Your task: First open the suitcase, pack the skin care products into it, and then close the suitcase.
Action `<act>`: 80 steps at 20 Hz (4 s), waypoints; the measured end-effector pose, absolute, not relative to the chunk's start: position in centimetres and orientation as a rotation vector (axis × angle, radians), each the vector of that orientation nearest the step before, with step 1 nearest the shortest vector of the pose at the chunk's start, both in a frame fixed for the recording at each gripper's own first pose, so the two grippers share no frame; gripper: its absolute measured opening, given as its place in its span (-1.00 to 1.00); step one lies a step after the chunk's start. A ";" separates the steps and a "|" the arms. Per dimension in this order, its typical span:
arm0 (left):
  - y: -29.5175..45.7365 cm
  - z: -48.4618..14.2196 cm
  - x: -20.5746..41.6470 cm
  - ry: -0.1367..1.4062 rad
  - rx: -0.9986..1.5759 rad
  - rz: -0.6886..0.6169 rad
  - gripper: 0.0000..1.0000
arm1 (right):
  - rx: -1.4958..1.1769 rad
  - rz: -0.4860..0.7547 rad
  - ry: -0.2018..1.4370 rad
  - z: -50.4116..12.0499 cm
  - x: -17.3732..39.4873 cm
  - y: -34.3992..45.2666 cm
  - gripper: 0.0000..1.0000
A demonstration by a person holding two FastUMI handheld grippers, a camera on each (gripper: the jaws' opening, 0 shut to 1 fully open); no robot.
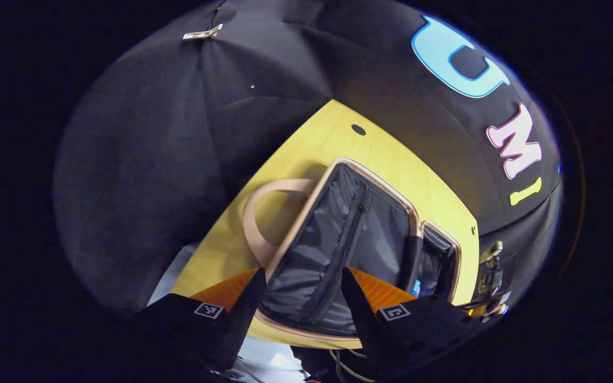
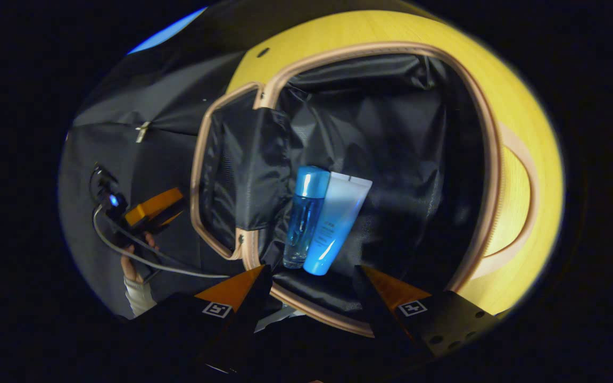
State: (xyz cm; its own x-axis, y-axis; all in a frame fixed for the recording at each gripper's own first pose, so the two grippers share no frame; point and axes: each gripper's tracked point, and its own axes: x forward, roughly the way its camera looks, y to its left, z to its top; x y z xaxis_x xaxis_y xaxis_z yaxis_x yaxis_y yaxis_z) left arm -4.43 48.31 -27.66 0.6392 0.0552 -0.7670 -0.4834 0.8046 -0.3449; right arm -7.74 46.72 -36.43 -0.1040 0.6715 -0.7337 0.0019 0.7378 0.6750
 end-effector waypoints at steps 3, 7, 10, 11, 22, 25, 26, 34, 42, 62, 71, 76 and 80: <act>51.9 -27.5 -2.5 0.836 -0.567 0.366 0.81 | 0.527 0.654 1.474 -34.3 -6.8 45.2 0.93; 56.2 -29.3 -0.8 0.898 -0.510 0.449 0.80 | 0.549 0.669 1.357 -30.5 -5.5 43.4 0.93; 57.8 -32.1 -0.2 1.011 -0.478 0.509 0.80 | 0.582 0.638 1.308 -28.9 -4.2 42.3 0.92; 57.8 -33.2 -0.2 1.039 -0.476 0.520 0.80 | 0.589 0.626 1.303 -28.7 -4.0 41.9 0.92; 56.1 -34.4 0.6 1.124 -0.464 0.478 -0.75 | 0.586 0.560 1.276 -29.1 -4.2 39.3 0.94; 54.6 -29.8 0.8 1.018 -0.492 0.412 -0.82 | 0.592 0.546 1.245 -28.7 -3.7 38.6 0.93; 54.2 -28.1 0.7 0.987 -0.468 0.397 -0.84 | 0.596 0.549 1.235 -28.4 -3.7 38.4 0.92; 45.0 -13.4 0.5 0.745 -0.310 0.265 -0.87 | 0.564 0.621 1.159 -25.9 -3.7 34.7 0.92; 27.4 -5.9 3.4 0.614 -0.227 0.004 -0.87 | 0.572 0.619 1.103 -24.1 -4.5 26.8 0.92; 2.1 -29.0 10.4 0.862 -0.304 -0.217 -0.72 | 0.635 0.400 1.071 -26.5 -10.2 7.9 0.92; 1.7 -16.6 5.6 0.454 -0.128 -0.007 0.72 | 0.502 0.451 0.880 -22.7 -6.7 4.6 0.93; -0.3 -5.0 2.1 0.194 -0.044 0.025 0.82 | 0.361 0.438 0.605 -13.8 -1.2 4.6 0.93; 0.2 3.1 1.0 -0.012 0.008 0.058 0.83 | 0.248 0.416 0.367 -5.5 1.8 4.8 0.94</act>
